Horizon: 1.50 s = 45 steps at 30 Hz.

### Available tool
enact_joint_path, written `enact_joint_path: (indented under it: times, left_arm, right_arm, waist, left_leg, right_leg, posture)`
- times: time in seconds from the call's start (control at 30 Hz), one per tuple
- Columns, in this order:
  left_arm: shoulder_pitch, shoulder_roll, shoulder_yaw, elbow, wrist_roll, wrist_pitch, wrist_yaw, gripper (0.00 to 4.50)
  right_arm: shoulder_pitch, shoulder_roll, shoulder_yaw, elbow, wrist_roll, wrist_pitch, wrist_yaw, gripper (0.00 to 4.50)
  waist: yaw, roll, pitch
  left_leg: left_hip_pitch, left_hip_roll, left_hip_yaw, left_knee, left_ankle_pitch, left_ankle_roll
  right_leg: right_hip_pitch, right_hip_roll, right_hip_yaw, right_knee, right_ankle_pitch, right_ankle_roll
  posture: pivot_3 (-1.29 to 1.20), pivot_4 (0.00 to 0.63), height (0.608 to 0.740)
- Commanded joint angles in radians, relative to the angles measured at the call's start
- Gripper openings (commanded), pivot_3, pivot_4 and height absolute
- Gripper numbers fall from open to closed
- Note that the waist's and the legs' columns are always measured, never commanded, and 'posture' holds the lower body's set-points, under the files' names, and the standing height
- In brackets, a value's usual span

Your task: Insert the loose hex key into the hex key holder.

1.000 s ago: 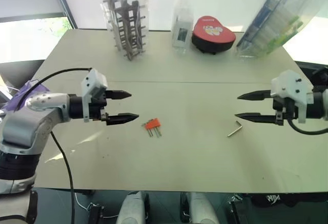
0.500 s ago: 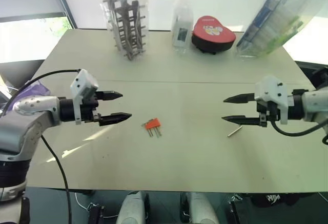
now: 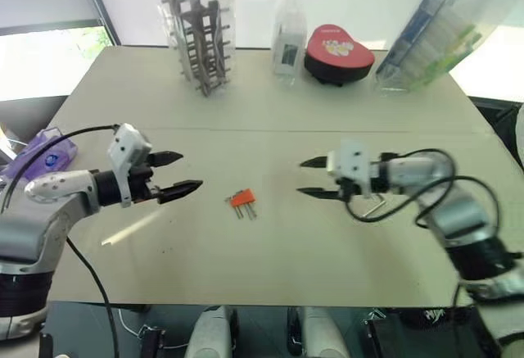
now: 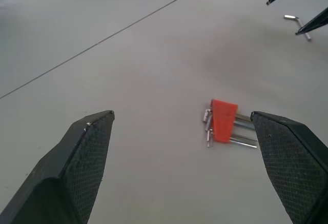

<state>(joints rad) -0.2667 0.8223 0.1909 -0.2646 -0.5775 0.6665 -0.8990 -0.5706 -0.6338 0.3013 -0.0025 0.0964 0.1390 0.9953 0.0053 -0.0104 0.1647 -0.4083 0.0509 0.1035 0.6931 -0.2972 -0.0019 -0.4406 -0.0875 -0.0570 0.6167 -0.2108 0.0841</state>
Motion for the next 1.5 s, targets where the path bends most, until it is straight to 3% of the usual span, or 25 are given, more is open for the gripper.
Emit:
enact_joint_path:
  times: [0.03, 0.37, 1.13, 1.5]
  left_arm:
    - [0.008, -0.003, 0.023, -0.046, 0.008, -0.020, 0.030, 4.45]
    - [0.110, 0.008, 0.102, -0.143, -0.026, 0.010, 0.084, 4.45]
    - [0.177, 0.012, 0.145, -0.221, -0.062, 0.048, 0.132, 4.45]
    - [0.208, 0.004, 0.156, -0.252, -0.063, 0.046, 0.153, 4.45]
  right_arm:
    - [-0.060, 0.087, 0.056, 0.133, -0.103, -0.142, -0.054, 2.59]
    - [-0.130, 0.194, 0.136, 0.338, -0.224, -0.330, -0.050, 2.59]
    - [-0.111, 0.314, 0.146, 0.377, -0.216, -0.250, 0.017, 2.59]
    - [-0.177, 0.344, 0.134, 0.545, -0.204, -0.247, 0.044, 2.59]
  waist:
    - [-0.001, 0.000, 0.000]
    - [-0.009, 0.000, 0.000]
    - [-0.019, 0.000, 0.000]
    - [-0.022, 0.001, 0.000]
  left_leg:
    - [0.000, 0.000, 0.000, 0.000, 0.001, -0.001]
    - [0.000, 0.000, 0.000, 0.000, 0.002, -0.003]
    - [0.000, 0.000, 0.000, -0.001, 0.002, -0.004]
    - [0.001, 0.000, 0.000, -0.001, 0.002, -0.003]
  right_leg:
    - [0.000, 0.000, 0.000, 0.000, 0.000, 0.000]
    - [0.000, 0.000, 0.000, 0.000, 0.002, 0.003]
    - [0.000, 0.000, 0.000, 0.001, 0.002, 0.003]
    - [0.001, 0.000, 0.000, 0.002, 0.002, 0.003]
  posture:
    - [0.00, 0.150, 0.740]
    - [0.00, 0.150, 0.740]
    - [0.00, 0.150, 0.740]
    - [0.00, 0.150, 0.740]
